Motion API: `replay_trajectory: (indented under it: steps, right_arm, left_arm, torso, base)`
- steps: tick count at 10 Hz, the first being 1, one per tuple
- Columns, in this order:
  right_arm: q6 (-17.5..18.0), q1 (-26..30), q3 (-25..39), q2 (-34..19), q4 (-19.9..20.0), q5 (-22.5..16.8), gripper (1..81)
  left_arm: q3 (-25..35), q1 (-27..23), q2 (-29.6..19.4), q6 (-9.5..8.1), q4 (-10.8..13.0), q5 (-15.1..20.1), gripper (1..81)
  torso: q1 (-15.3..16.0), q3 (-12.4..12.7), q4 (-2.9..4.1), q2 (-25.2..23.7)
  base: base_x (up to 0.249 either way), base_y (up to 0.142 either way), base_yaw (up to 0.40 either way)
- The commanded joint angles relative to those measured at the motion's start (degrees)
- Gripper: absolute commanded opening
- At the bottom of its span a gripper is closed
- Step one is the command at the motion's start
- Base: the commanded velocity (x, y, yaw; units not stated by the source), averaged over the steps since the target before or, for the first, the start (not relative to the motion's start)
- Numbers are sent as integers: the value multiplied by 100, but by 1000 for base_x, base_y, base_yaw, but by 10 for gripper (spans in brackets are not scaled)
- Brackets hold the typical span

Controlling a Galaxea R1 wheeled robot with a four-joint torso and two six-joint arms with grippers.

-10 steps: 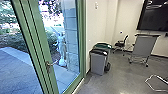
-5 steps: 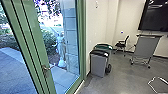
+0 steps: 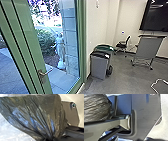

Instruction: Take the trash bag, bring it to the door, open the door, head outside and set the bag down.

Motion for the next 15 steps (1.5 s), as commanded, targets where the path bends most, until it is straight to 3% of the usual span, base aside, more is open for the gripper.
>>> replay_trajectory:
  steps: [1, 5, 15]
  right_arm:
    - [-9, 252, 8, 53, -42, -320, 811]
    - [-9, 244, 8, 53, -42, -328, 811]
    - [-9, 244, 8, 62, -51, -337, 811]
  left_arm:
    - [13, -256, -28, 48, 26, 332, 10]
    - [4, -256, -21, 48, 26, 332, 10]
    - [4, -256, -11, 48, 26, 332, 10]
  torso:
    - [0, 0, 0, 0]
    - [0, 0, 0, 0]
    - [-1, 0, 0, 0]
  base:
    - [170, 71, 0]
    - [170, 72, 0]
    - [154, 0, 0]
